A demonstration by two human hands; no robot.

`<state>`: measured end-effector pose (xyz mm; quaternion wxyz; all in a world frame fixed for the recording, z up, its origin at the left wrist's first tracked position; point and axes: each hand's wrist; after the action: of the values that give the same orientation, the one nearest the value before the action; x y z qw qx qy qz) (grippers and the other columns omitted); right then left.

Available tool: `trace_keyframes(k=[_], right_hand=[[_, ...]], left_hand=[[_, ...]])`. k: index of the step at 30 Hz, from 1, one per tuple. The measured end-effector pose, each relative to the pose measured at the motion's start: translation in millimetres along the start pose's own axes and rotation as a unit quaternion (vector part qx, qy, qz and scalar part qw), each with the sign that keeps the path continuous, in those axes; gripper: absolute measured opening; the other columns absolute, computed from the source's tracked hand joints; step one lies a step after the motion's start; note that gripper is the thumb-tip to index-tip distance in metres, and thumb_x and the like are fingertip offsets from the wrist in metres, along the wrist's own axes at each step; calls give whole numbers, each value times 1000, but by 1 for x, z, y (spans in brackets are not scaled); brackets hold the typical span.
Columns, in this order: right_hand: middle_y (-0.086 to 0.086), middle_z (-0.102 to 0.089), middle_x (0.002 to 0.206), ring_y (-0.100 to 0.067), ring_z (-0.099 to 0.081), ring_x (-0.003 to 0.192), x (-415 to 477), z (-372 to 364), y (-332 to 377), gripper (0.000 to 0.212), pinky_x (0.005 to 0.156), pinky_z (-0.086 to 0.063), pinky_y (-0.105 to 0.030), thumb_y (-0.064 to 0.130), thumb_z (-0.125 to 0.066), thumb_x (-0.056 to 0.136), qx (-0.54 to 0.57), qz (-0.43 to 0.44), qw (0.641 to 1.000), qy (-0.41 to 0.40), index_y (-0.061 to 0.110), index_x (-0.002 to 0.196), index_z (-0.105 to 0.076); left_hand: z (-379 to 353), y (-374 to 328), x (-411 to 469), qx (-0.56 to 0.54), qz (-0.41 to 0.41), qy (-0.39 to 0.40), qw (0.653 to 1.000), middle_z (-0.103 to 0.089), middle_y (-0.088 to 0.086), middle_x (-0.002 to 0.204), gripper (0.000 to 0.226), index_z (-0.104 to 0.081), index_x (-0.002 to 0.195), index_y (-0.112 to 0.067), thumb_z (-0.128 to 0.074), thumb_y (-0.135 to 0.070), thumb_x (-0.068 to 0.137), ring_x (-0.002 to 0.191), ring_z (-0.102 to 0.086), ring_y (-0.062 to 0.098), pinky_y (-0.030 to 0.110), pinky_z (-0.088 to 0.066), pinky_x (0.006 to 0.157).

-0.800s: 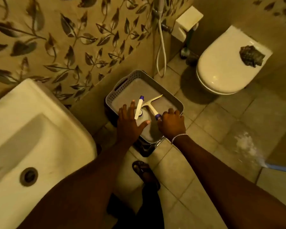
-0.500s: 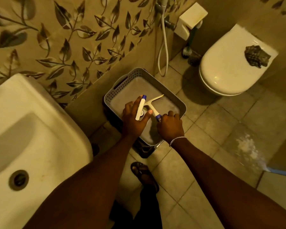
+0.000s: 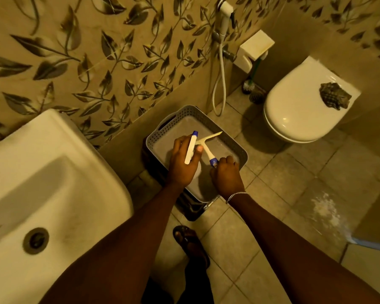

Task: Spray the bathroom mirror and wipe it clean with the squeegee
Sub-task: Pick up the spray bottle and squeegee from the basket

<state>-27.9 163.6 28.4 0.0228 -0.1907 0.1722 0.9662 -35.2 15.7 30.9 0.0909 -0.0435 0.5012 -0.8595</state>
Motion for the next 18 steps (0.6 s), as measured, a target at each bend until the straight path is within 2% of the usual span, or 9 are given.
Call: trace_keyframes(k=[3, 5, 6, 8, 10, 14, 16, 18], right_hand=[[-17, -56, 124, -31, -56, 108, -13, 12, 2, 32, 95, -52, -43, 25, -57, 100, 42, -5, 999, -26, 3, 123, -60], [-15, -57, 122, -28, -60, 101, -22, 22, 6, 31, 88, -56, -40, 23, -61, 98, 83, -12, 996, -36, 4, 122, -59], [-14, -58, 119, -26, -61, 95, -26, 26, 7, 30, 80, -56, -36, 23, -62, 97, 101, -17, 994, -36, 6, 121, -58], [-10, -61, 109, -20, -62, 83, -37, 38, 12, 25, 65, -50, -26, 24, -64, 97, 145, -25, 988, -39, 11, 117, -56], [-6, -63, 98, -17, -62, 76, -48, 50, 19, 22, 58, -44, -22, 25, -64, 96, 182, -30, 982, -47, 15, 113, -53], [3, -59, 81, -10, -57, 64, -73, 79, 40, 17, 51, -36, -20, 26, -63, 95, 245, -35, 965, -87, 17, 107, -54], [8, -56, 78, -8, -57, 63, -86, 95, 54, 16, 51, -37, -20, 27, -64, 95, 271, -27, 956, -108, 23, 104, -52], [12, -56, 79, -7, -59, 65, -102, 113, 71, 18, 52, -38, -21, 28, -65, 94, 285, -6, 950, -125, 27, 105, -51]], left_hand=[[15, -26, 2, -22, -16, -10, 1000, -60, 10, 127, 44, -55, 133, -8, -64, -33, 98, 111, -59, 13, 26, -51, 92], [28, -46, 1, -39, -18, -12, 999, -62, 9, 126, 46, -54, 135, -9, -64, -33, 98, 113, -60, 15, 30, -53, 94], [34, -56, 1, -46, -17, -15, 999, -63, 9, 128, 47, -53, 137, -9, -65, -33, 98, 115, -60, 15, 28, -53, 95], [49, -75, -2, -50, -23, -26, 998, -63, 6, 129, 49, -51, 140, -12, -65, -32, 98, 113, -59, 10, 11, -48, 91], [68, -96, -5, -54, -31, -36, 997, -63, 2, 128, 48, -51, 141, -13, -65, -31, 98, 109, -58, 5, 3, -43, 84], [111, -134, -16, -72, -58, -65, 994, -65, -2, 121, 35, -58, 131, -10, -66, -19, 98, 101, -60, -8, 4, -47, 83], [135, -152, -21, -81, -72, -90, 990, -66, -7, 113, 27, -60, 122, -16, -68, -15, 96, 100, -60, -13, 6, -48, 83], [165, -171, -27, -84, -86, -130, 984, -64, -12, 107, 25, -60, 118, -21, -69, -16, 95, 100, -60, -14, 3, -47, 80]])
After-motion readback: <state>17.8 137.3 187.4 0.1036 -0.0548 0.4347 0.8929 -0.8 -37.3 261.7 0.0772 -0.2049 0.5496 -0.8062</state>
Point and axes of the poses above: each hand's wrist, its own x-axis towards the middle knuckle, its own z-axis out of the back of the hand, y = z × x
